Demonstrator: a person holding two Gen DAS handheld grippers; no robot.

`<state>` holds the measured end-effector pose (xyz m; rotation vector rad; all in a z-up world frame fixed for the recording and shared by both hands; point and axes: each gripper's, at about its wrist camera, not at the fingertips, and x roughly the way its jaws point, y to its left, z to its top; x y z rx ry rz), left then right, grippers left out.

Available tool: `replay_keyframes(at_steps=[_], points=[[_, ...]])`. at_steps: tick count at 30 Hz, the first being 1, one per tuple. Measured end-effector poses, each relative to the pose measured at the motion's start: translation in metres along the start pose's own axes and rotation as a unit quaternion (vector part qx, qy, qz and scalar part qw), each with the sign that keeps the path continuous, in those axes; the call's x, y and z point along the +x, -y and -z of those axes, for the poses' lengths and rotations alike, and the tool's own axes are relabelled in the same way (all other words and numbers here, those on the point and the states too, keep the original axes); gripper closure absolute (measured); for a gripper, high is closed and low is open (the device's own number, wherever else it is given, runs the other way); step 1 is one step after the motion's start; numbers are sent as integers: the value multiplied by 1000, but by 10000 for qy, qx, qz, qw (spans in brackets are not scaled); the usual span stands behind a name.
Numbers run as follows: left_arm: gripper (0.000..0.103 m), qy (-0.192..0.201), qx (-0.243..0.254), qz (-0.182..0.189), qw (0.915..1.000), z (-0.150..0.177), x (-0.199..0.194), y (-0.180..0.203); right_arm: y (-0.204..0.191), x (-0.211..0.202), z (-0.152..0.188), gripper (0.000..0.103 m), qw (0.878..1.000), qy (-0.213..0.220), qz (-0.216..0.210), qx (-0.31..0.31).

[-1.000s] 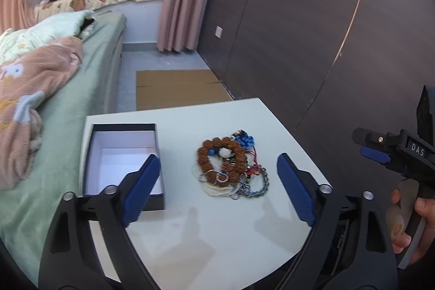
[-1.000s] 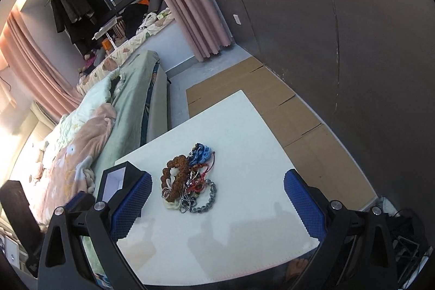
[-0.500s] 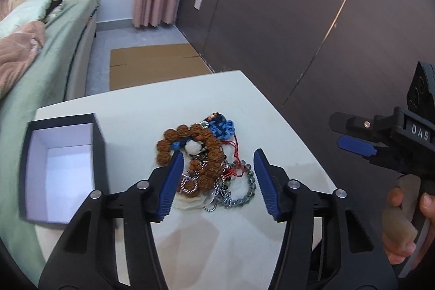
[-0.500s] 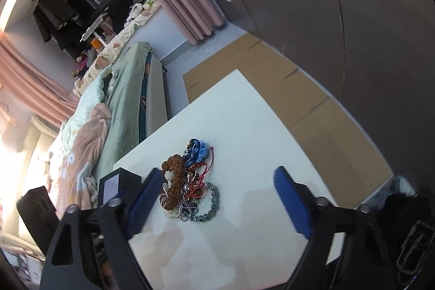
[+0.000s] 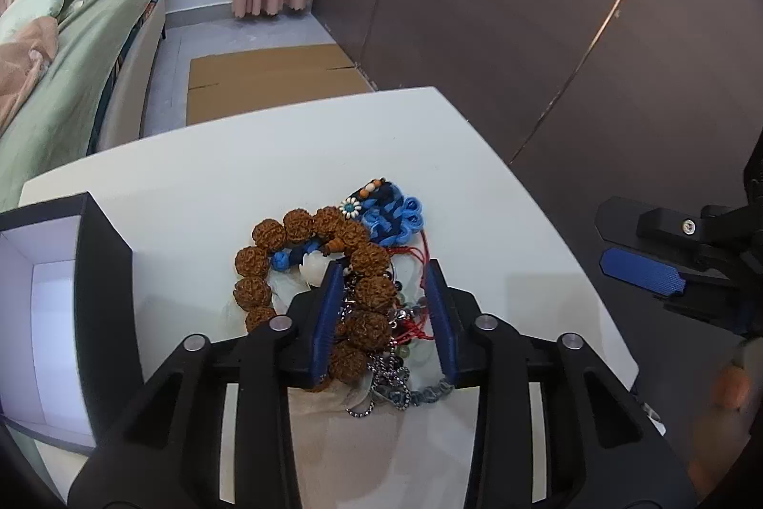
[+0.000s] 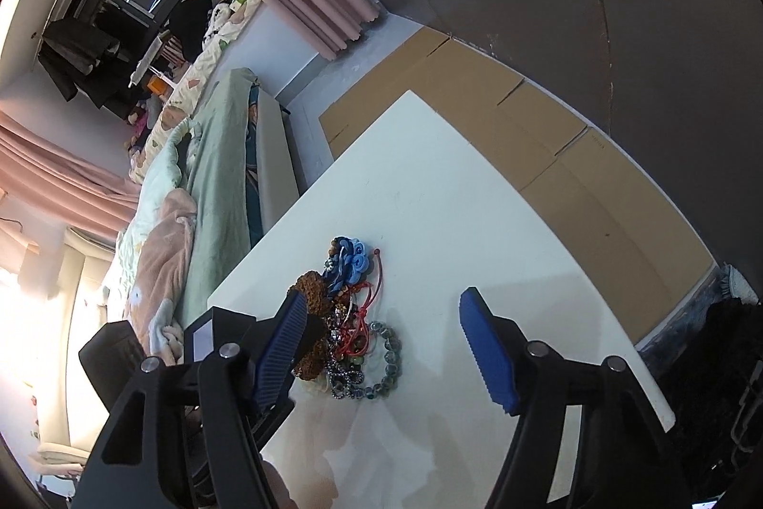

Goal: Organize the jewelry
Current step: 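Reach the left gripper to the brown bead bracelet and close on it, then lift the brown bead bracelet with the left gripper and drop it into the black box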

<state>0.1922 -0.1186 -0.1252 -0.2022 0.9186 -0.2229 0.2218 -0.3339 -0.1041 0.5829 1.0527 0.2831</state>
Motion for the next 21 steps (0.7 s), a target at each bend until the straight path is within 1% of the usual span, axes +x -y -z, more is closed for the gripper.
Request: replay_keyframes(at_steps=[2,3,4,6,8,9,10,13,21], points=[[73,-122,-11,-35,9999,1,8,0,0,9,0,43,9999,-109,-27,44],[80,-221,-54,-64,9997,3,12,-3,0,13,0,46,9998,-168,-50,69],[81,-246,-133,-42,9996,4,13,-6,0,19,1,50,9996,-256,-86,97],[83,-196,-284,40,9994,1,9,-10,-1,29,2,57,9990,-390,-167,126],[84,-39,-303,79,9995,-1,-2,-11,-3,38,3,62,9984,-502,-228,146],[84,19,-314,99,9995,-3,-6,-12,-5,43,3,66,9980,-563,-236,129],[84,69,-347,137,9993,-4,-11,-15,-7,48,4,67,9978,-608,-222,104],[84,119,-553,311,9979,-7,-19,-27,-15,58,5,70,9978,-657,-110,16],[84,381,-900,637,9932,-13,-44,-55,-33,90,10,72,9958,-860,173,-256]])
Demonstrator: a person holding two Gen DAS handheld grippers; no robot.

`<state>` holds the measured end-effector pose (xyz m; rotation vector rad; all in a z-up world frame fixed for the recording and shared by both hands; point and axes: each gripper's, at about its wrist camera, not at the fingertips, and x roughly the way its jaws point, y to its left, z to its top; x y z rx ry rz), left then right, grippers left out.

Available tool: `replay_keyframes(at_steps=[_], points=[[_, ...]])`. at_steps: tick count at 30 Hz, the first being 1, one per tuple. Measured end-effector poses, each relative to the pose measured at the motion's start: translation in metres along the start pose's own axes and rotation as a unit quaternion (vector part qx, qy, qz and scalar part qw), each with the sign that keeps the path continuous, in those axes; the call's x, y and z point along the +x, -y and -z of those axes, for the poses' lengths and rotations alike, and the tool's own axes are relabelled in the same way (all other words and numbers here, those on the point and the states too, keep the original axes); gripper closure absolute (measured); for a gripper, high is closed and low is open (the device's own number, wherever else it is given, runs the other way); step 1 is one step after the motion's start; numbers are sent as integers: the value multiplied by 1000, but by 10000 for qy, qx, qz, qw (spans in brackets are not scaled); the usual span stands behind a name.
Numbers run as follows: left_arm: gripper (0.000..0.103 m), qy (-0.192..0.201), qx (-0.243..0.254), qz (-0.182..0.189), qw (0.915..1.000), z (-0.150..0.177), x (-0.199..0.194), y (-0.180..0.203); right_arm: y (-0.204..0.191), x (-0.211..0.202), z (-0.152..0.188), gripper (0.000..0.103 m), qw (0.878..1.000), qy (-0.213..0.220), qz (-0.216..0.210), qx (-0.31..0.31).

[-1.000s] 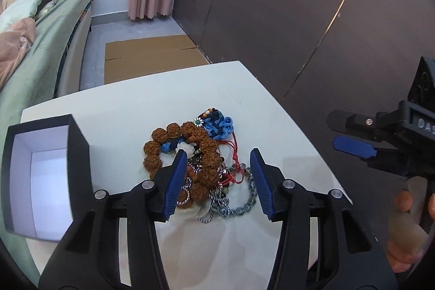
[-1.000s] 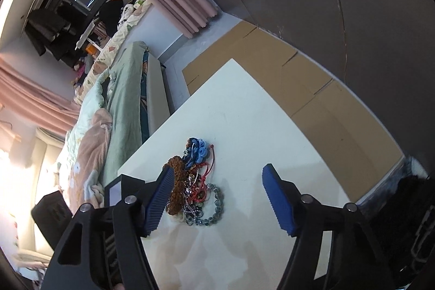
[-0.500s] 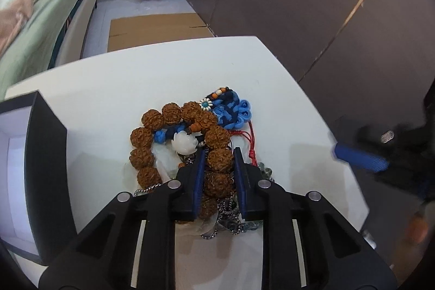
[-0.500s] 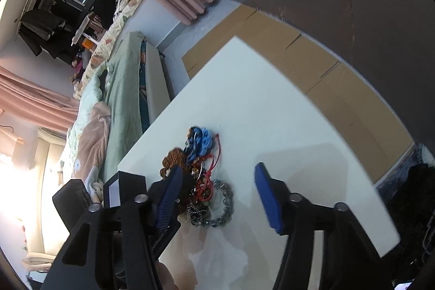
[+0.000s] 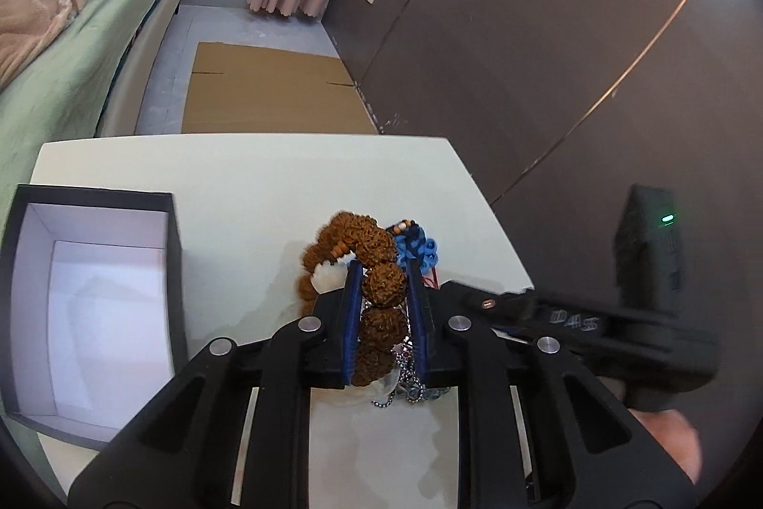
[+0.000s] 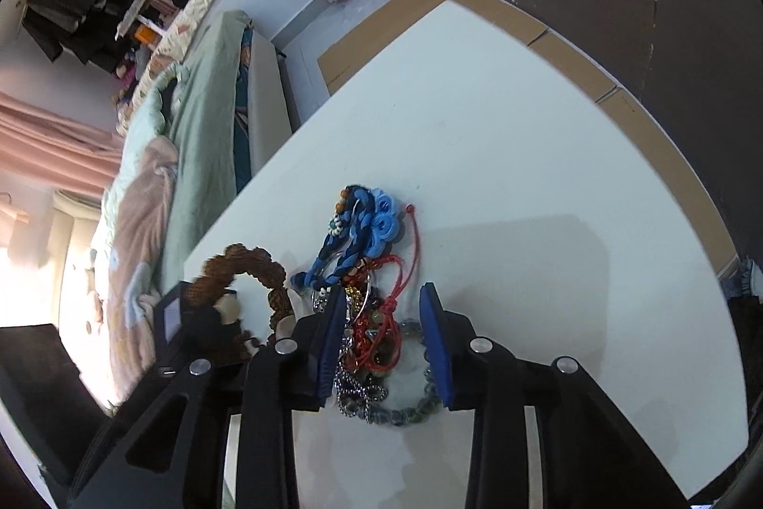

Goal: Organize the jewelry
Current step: 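Lift the brown bead bracelet with the left gripper and drop it into the black box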

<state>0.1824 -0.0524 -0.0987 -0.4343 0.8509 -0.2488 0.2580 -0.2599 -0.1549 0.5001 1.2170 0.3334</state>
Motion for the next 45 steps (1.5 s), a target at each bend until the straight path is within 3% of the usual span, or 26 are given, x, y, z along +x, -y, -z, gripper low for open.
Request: replay_keyframes(at_steps=[2,7,14,26,38,45], points=[[84,43,-46,70,10000,-2,-5,-2,-2,6,0,73,9999,-26,114,-47],[84,204,-66,247,9995,-3,-24,-5,-6,11,2,95,9998,-23,205,-73],[84,446,-27,320,9985,-2,-57,-9,-18,-14,5,96,9989,394,113,-214],[84,1007,27,411,9941,-2,-123,-5,-43,-66,26,96,9919,944,-538,-659],[84,1511,149,342,9878,-29,-179,17,-62,-96,44,96,9817,1169,-1061,-1066],[84,1973,128,365,9796,-51,-217,31,-67,-104,49,96,9783,1225,-1122,-1235]])
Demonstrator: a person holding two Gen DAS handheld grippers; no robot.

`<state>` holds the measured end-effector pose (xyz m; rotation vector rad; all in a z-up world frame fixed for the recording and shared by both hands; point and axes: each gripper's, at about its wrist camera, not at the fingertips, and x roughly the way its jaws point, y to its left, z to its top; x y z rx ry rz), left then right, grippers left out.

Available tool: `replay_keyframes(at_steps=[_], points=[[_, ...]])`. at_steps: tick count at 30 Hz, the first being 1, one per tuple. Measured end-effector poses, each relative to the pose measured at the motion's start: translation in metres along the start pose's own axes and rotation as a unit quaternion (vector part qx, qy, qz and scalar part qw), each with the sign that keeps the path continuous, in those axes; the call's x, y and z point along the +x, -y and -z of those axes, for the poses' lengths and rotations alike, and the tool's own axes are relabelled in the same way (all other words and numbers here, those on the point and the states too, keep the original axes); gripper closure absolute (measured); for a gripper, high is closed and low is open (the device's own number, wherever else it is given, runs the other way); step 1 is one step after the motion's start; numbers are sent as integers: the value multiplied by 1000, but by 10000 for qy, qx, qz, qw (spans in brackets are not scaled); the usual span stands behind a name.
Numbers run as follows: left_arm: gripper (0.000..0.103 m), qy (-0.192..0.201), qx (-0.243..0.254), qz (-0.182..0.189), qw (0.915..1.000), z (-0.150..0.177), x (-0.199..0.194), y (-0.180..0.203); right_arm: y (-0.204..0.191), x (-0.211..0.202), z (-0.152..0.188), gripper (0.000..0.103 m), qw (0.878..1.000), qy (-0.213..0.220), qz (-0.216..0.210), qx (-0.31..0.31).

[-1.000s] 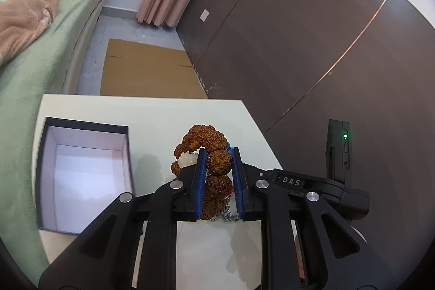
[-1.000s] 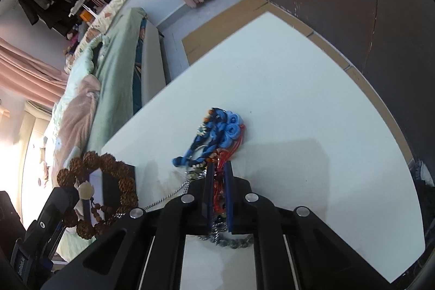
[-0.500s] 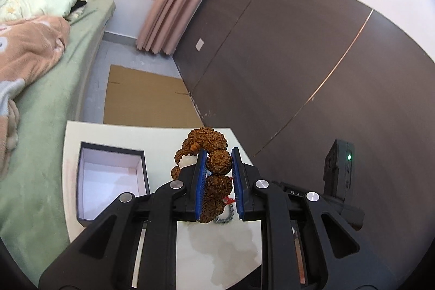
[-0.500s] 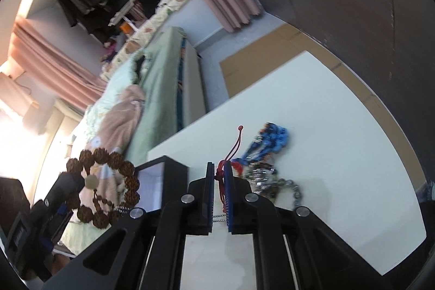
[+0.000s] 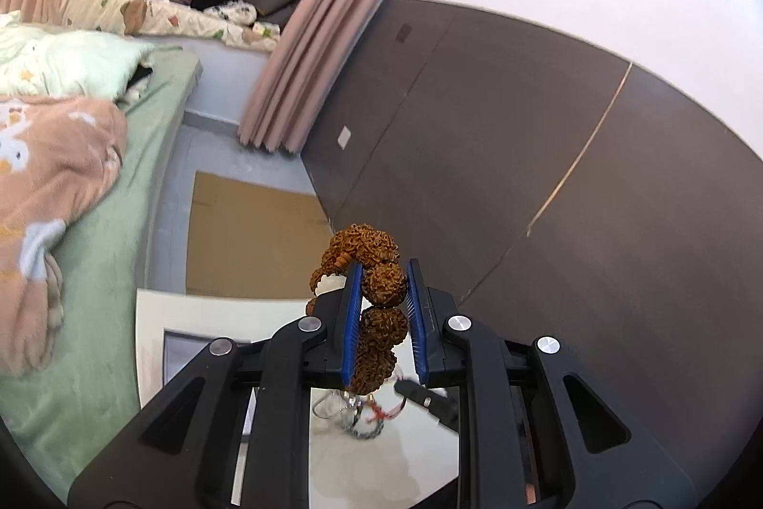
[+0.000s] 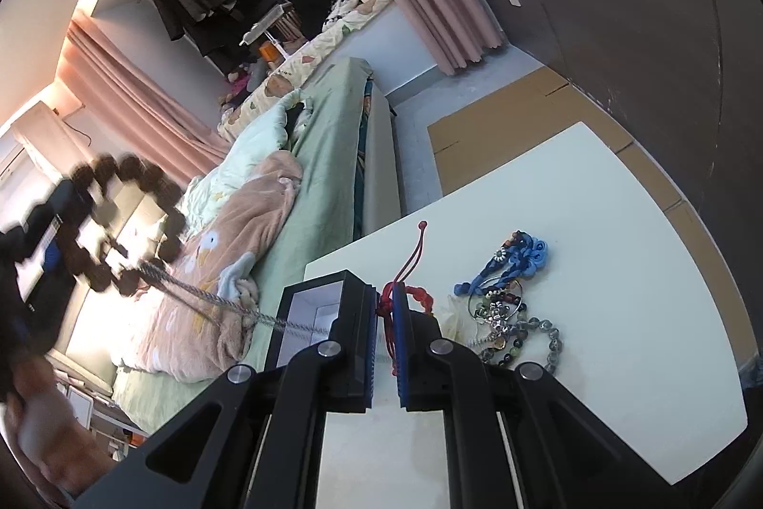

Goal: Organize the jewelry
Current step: 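Lift the brown bead bracelet with the left gripper and drop it into the black box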

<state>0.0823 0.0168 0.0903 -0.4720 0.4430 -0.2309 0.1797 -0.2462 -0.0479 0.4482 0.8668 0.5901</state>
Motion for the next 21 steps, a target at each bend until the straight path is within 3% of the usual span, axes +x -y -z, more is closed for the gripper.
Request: replay_keyframes(at_steps=[7,12,21], points=[[84,340,276,29,9990,-28,-25,19,3,1,-4,96,9999,42,-87,83],[84,359,87,-114,9993,-26,-29,4,-10,5,-7,96,9995,-13,-299,-79],[84,-325,-779,-353,9958,9,5,-76,-53,29,-15,96,9963,-214,-506,-660]])
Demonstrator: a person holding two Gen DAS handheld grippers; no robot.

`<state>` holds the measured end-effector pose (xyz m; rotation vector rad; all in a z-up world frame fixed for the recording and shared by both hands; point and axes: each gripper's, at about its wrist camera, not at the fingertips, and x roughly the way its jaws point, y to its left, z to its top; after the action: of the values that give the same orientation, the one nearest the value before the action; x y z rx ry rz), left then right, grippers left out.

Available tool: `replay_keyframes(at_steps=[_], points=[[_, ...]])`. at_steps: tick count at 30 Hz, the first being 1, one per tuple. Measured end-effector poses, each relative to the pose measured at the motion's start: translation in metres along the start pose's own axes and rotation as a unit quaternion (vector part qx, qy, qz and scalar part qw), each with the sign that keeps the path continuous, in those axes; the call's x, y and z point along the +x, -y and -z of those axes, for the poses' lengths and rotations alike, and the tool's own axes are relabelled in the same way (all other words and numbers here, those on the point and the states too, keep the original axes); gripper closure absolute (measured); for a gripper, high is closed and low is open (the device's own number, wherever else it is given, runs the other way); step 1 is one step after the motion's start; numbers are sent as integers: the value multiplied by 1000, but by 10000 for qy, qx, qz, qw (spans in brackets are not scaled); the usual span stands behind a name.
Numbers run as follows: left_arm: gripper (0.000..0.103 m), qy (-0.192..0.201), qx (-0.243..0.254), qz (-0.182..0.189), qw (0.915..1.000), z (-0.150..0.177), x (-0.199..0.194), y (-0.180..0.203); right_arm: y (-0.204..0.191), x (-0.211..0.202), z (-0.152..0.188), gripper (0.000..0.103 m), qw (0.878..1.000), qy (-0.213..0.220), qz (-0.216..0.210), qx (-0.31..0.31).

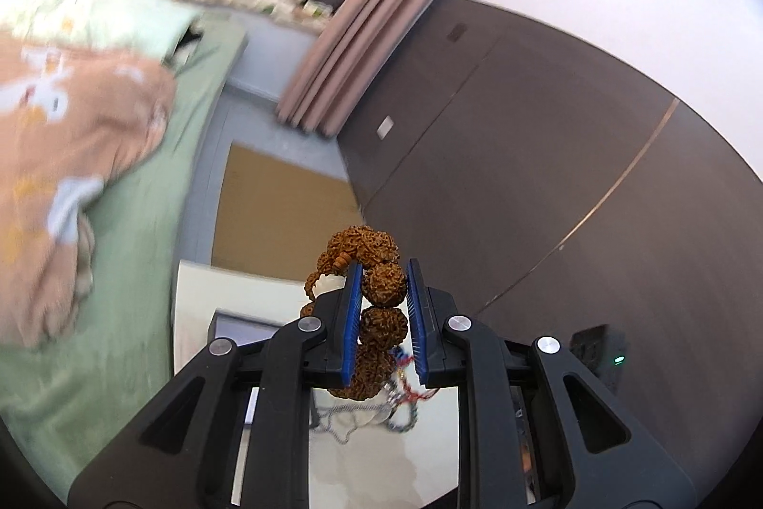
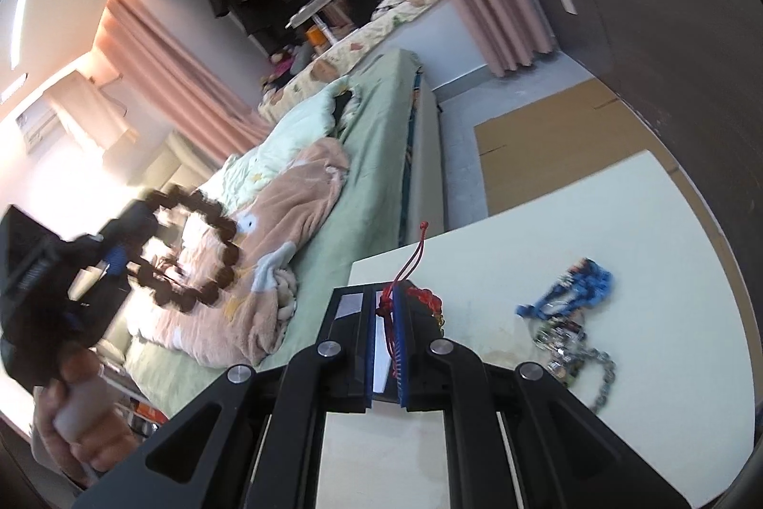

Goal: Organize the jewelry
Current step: 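Lift the brown bead bracelet with the left gripper and drop it into the black box, then move the left gripper back to the pile and grasp a silver chain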

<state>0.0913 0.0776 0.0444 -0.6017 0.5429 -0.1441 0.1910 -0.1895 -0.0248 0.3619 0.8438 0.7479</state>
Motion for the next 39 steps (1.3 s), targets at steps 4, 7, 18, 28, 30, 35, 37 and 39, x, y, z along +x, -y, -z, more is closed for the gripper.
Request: replay_keyframes(at_steps=[4,7,18,28,30,35,37,39], points=[[84,-355,-131,-43,9993,5,20,-24,-24,18,-7,96,9996,-73,-14,-287],[47,-564,-195,-36,9982,9,27,-39,-35,30,-8,96,9992,-140,-85,-376],[23,-395,-356,-598,9968,9,7,-75,-49,65,5,92,9977,-485,-260,-388],[14,-424,-362,-725,9958,13,9,-74,-27,38,7,21,9995,-282,-53,-157],[14,-447,-326,-721,9959,14,12,-70,-16,27,7,21,9996,-261,93,-54],[14,-579,-121,-685,9959,22,23,-54,12,1,11,21,9983,-269,488,169],[14,-641,-25,-654,9958,26,28,-45,22,-5,13,21,9975,-309,576,284],[15,-697,83,-639,9955,31,33,-36,32,-10,16,25,9963,-369,673,375]])
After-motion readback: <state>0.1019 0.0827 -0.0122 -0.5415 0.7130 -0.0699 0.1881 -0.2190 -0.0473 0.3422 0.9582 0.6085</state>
